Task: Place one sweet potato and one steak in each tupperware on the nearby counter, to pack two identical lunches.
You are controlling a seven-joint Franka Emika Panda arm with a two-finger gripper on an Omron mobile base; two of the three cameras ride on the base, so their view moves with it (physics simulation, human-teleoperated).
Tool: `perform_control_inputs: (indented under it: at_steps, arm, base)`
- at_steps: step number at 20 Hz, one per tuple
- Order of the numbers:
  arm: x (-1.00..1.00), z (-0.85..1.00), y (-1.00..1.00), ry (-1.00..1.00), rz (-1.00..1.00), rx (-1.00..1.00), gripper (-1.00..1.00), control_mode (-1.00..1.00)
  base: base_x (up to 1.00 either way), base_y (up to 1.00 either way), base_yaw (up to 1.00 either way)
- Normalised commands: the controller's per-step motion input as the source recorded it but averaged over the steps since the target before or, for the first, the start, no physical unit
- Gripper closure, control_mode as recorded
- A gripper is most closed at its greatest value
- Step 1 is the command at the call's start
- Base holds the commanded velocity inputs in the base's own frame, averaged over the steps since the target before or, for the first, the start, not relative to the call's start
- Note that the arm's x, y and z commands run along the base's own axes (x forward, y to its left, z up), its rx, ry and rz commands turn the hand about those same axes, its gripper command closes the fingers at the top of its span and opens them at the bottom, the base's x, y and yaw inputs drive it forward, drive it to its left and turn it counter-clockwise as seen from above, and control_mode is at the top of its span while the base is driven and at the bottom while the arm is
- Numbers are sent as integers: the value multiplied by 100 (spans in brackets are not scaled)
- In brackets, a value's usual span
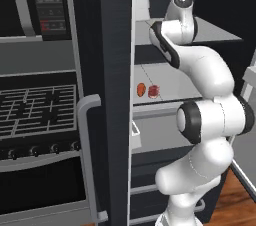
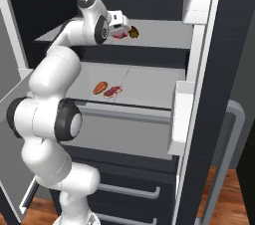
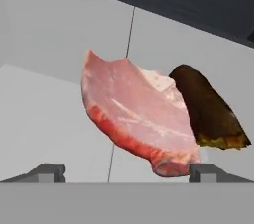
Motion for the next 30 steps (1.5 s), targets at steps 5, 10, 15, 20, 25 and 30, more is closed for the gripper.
perform_control_inputs:
  at_steps: [5, 10, 15, 20, 25, 30]
  arm:
    - [63, 0, 0, 4, 0, 0, -100, -100]
    - [40, -6, 0, -1, 0, 0, -100, -100]
    - [30, -10, 0, -2, 0, 0, -100, -100]
    - [0, -3, 0, -1, -1, -2, -100, -100]
    - [-3, 14, 0, -9, 0, -1, -100, -100]
    - [0, 16, 0, -12, 0, -2, -100, -100]
  base:
    - [0, 0, 0]
    - [0, 0, 0]
    - [0, 0, 0]
    - [0, 0, 0]
    - [0, 0, 0]
    - [0, 0, 0]
